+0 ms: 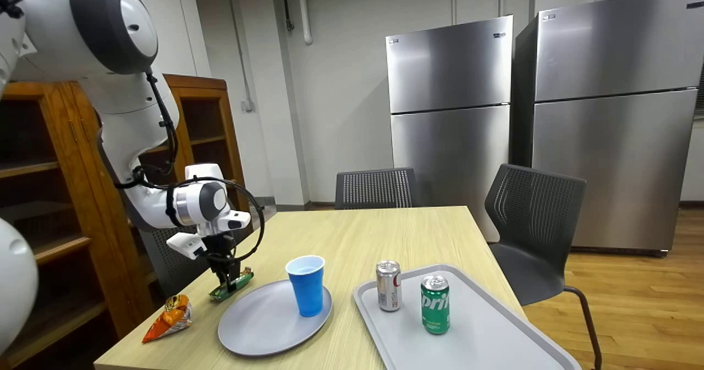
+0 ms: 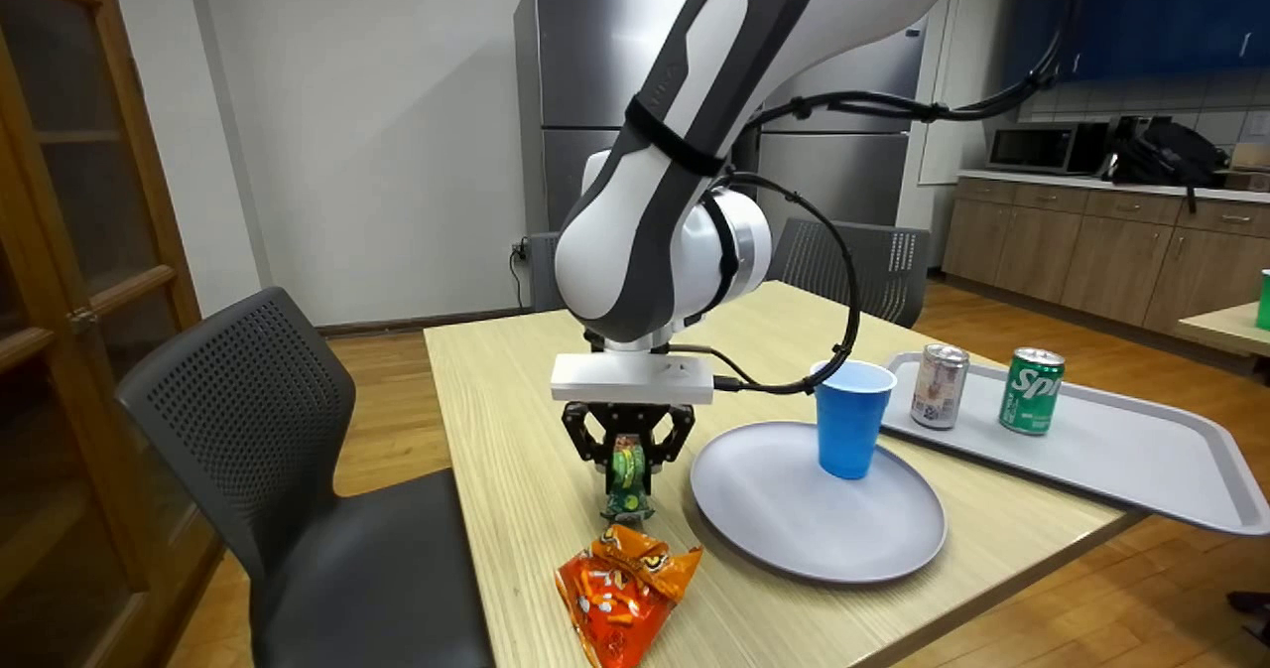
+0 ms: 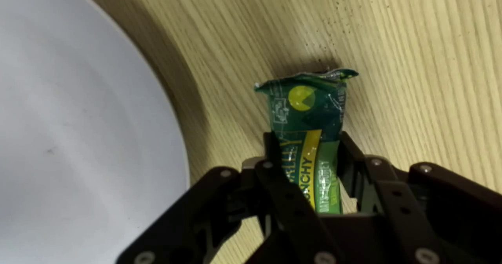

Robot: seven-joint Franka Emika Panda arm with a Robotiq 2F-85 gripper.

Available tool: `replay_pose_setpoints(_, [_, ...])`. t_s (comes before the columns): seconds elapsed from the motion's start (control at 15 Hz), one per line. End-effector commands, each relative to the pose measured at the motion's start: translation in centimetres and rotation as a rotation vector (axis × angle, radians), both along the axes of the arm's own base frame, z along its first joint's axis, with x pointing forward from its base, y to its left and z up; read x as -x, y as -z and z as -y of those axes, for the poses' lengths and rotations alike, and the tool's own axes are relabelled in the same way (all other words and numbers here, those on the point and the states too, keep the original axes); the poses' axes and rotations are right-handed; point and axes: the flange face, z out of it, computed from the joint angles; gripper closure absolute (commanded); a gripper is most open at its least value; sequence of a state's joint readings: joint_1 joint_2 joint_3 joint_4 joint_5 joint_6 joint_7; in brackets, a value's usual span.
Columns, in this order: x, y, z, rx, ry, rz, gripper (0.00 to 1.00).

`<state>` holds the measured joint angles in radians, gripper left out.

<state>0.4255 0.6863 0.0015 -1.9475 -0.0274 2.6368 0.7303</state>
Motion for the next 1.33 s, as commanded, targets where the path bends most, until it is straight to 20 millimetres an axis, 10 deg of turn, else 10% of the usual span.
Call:
replay_pose_setpoints(0.0, [-0.4, -0.3, -0.4, 0.008, -0.024, -0.01, 0.72])
replay_pose_setpoints(0.07, [-0.4, -0.4, -0.3, 0.014, -0.018, -0.014, 0.37])
replay_pose_setpoints(0.47, [0.5, -2.0, -0.3, 0.006, -0.059, -0.029, 0.01])
replay_pose_setpoints(1.27, [2.2, -9.0, 2.2, 0.076, -0.148, -0.084, 0.0])
